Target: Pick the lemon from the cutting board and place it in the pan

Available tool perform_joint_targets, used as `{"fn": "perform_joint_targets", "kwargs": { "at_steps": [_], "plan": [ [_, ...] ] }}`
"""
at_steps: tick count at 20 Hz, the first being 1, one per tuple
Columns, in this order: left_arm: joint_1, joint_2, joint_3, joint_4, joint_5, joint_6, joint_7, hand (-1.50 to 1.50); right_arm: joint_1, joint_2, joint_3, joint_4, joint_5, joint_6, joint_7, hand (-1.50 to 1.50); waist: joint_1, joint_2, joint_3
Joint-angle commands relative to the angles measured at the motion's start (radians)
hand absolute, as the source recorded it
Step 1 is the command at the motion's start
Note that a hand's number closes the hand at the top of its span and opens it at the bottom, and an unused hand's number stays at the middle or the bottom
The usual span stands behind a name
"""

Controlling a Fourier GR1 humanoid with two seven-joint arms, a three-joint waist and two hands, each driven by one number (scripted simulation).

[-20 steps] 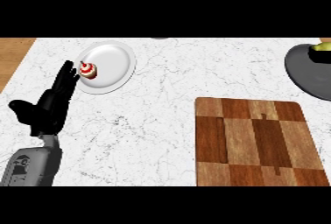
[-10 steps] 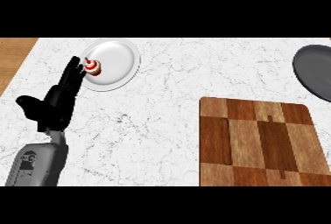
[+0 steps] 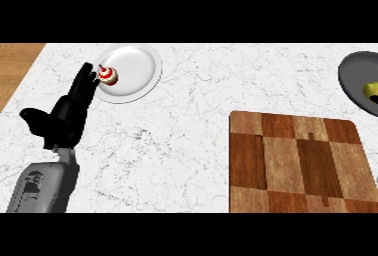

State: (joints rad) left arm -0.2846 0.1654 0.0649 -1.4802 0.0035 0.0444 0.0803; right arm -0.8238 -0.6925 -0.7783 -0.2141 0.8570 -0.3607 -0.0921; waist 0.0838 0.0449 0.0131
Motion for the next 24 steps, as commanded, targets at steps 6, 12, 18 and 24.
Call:
{"fn": "perform_joint_targets", "kwargs": {
  "at_steps": [6,12,18,24],
  "plan": [
    [-0.001,-0.01,0.003,0.008,-0.002,0.012,0.002,0.0,0.038,0.007,-0.109,-0.004,-0.121,0.018,-0.201,-1.5,-0.009,-0.003,0.0],
    [0.039,0.03,0.045,0.009,0.03,-0.024,-0.015,0.0,0.069,0.027,-0.253,-0.035,-0.288,0.043,-0.386,-1.5,-0.038,-0.02,-0.004],
    [0.059,0.021,0.039,-0.018,0.018,-0.004,0.025,0.0,0.163,0.009,-0.303,-0.012,-0.394,0.297,-0.514,-1.5,-0.071,-0.04,-0.01],
    [0.049,0.053,0.079,0.031,0.014,-0.007,0.0,0.0,0.258,0.012,-0.247,-0.125,-0.45,0.476,-0.532,-1.5,-0.105,-0.053,-0.015]
  ]
}}
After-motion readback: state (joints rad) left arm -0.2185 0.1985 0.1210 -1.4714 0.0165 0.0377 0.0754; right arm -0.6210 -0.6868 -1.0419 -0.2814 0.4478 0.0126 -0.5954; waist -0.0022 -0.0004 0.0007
